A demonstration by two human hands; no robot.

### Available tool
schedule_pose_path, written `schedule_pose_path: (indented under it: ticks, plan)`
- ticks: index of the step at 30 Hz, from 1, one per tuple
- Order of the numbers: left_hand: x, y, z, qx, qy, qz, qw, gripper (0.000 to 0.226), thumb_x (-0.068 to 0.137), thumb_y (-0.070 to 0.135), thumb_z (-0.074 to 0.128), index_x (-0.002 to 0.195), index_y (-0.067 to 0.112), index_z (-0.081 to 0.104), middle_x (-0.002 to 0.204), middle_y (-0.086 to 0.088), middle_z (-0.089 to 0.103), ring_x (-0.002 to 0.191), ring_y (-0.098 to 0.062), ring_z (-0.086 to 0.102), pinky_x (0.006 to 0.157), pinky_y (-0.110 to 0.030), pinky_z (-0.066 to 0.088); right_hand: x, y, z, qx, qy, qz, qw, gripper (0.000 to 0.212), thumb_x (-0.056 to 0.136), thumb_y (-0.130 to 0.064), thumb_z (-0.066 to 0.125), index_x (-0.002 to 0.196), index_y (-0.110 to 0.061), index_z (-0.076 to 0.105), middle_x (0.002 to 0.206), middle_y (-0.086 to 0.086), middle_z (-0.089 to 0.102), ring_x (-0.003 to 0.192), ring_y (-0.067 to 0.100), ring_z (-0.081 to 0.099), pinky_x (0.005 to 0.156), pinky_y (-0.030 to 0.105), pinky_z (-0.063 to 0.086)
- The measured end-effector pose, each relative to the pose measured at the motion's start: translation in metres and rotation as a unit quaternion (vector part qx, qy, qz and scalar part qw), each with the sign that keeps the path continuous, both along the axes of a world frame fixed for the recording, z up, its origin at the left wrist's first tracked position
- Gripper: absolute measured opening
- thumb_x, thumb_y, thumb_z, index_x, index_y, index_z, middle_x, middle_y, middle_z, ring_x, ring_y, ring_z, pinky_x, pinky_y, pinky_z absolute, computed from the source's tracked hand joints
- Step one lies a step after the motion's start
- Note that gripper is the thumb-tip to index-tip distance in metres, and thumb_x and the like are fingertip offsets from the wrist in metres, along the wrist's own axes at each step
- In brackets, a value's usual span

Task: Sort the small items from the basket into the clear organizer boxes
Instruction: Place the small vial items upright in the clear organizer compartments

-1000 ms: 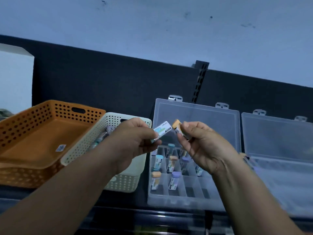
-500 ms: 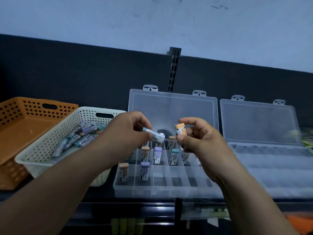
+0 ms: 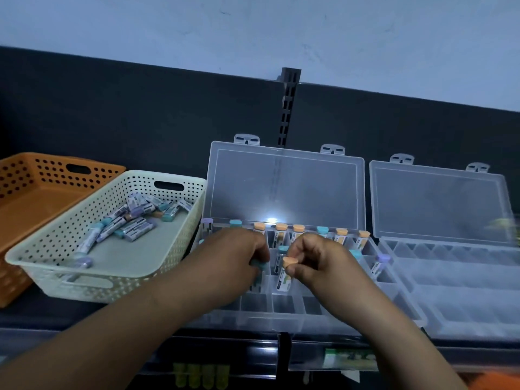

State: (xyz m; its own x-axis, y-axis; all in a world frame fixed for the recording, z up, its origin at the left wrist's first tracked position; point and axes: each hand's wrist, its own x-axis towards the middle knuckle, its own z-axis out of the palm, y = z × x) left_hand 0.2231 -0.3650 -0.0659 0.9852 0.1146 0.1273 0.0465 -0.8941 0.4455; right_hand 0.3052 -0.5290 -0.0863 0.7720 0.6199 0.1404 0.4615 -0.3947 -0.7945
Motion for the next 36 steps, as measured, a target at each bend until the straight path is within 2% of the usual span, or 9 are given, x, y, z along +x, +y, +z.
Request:
schedule_pose_path:
  ticks: [4, 10, 17, 21, 24, 26, 28, 32, 36]
  plan:
    - [0.002, -0.003, -0.011, 0.008, -0.019, -0.019, 1.0, 0.017, 0.086, 0.017, 0.064, 0.097, 0.03, 0.066, 0.088, 0.018, 0.054, 0.084, -0.003, 0.052, 0.074, -0.019, 0.042, 0.0, -0.001, -0.009, -0.022, -0.028, -0.002, 0.999, 0.024, 0.085, -0.008, 0.068, 0.076, -0.029, 0.065, 0.073, -0.006, 0.065, 0.068, 0.008, 0.058, 0.069, 0.023, 0.048]
    - [0.001, -0.002, -0.022, 0.025, -0.036, -0.038, 0.998, 0.016, 0.089, 0.022, 0.061, 0.103, 0.028, 0.064, 0.099, 0.016, 0.058, 0.086, 0.0, 0.046, 0.072, -0.016, 0.034, -0.002, -0.002, -0.018, -0.068, -0.077, -0.005, 0.995, 0.027, 0.084, -0.014, 0.07, 0.071, -0.035, 0.06, 0.083, -0.007, 0.065, 0.081, 0.007, 0.06, 0.077, 0.029, 0.05]
    - [0.001, -0.002, -0.024, 0.034, -0.043, -0.047, 0.997, 0.01, 0.088, 0.022, 0.056, 0.096, 0.027, 0.059, 0.095, 0.012, 0.057, 0.089, -0.006, 0.052, 0.076, -0.024, 0.043, -0.004, -0.003, -0.018, -0.106, -0.097, -0.012, 0.989, 0.024, 0.082, -0.02, 0.072, 0.073, -0.037, 0.057, 0.089, -0.013, 0.062, 0.093, 0.004, 0.055, 0.084, 0.026, 0.046]
    - [0.0, 0.001, -0.025, 0.023, -0.051, -0.05, 0.997, 0.018, 0.088, 0.023, 0.058, 0.105, 0.029, 0.059, 0.102, 0.012, 0.057, 0.095, -0.005, 0.051, 0.083, -0.024, 0.044, -0.004, -0.002, -0.014, -0.12, -0.098, -0.014, 0.988, 0.02, 0.078, -0.022, 0.075, 0.08, -0.034, 0.059, 0.093, -0.011, 0.062, 0.092, 0.008, 0.057, 0.085, 0.034, 0.049]
    - [-0.003, 0.005, -0.022, 0.007, -0.063, -0.048, 0.997, 0.032, 0.087, 0.026, 0.061, 0.118, 0.031, 0.057, 0.112, 0.015, 0.055, 0.105, -0.003, 0.05, 0.092, -0.025, 0.043, -0.006, 0.0, -0.004, -0.11, -0.112, -0.013, 0.988, 0.024, 0.079, -0.024, 0.075, 0.083, -0.039, 0.057, 0.095, -0.014, 0.062, 0.091, 0.004, 0.058, 0.083, 0.029, 0.05]
    - [-0.006, 0.01, -0.017, 0.007, -0.077, -0.044, 0.996, 0.034, 0.087, 0.028, 0.062, 0.12, 0.032, 0.056, 0.113, 0.015, 0.054, 0.106, -0.004, 0.05, 0.091, -0.025, 0.042, -0.009, 0.005, 0.006, -0.109, -0.133, -0.004, 0.985, 0.027, 0.081, -0.025, 0.074, 0.086, -0.043, 0.055, 0.096, -0.016, 0.062, 0.092, 0.001, 0.057, 0.082, 0.021, 0.047]
    - [-0.012, 0.019, -0.009, 0.018, -0.1, -0.036, 0.994, 0.031, 0.086, 0.029, 0.062, 0.117, 0.032, 0.057, 0.111, 0.013, 0.056, 0.103, -0.006, 0.051, 0.088, -0.025, 0.042, -0.012, 0.016, 0.017, -0.106, -0.155, 0.001, 0.982, 0.024, 0.081, -0.027, 0.073, 0.083, -0.043, 0.055, 0.097, -0.014, 0.062, 0.093, 0.004, 0.058, 0.082, 0.024, 0.048]
    - [-0.032, 0.058, 0.009, 0.056, -0.139, 0.025, 0.988, 0.033, 0.089, 0.035, 0.06, 0.121, 0.033, 0.054, 0.114, 0.014, 0.055, 0.105, -0.005, 0.049, 0.091, -0.029, 0.042, -0.02, 0.055, 0.04, -0.121, -0.193, 0.034, 0.973, 0.02, 0.086, -0.035, 0.067, 0.105, -0.037, 0.062, 0.105, -0.01, 0.061, 0.092, 0.01, 0.058, 0.084, 0.028, 0.048]
    - [-0.056, 0.116, 0.016, 0.098, -0.138, 0.108, 0.98, 0.038, 0.088, 0.036, 0.061, 0.124, 0.032, 0.053, 0.119, 0.013, 0.054, 0.109, -0.009, 0.05, 0.09, -0.029, 0.042, -0.029, 0.112, 0.053, -0.145, -0.266, 0.108, 0.947, 0.034, 0.089, -0.033, 0.064, 0.122, -0.031, 0.06, 0.118, -0.014, 0.06, 0.116, 0.008, 0.047, 0.088, 0.022, 0.037]
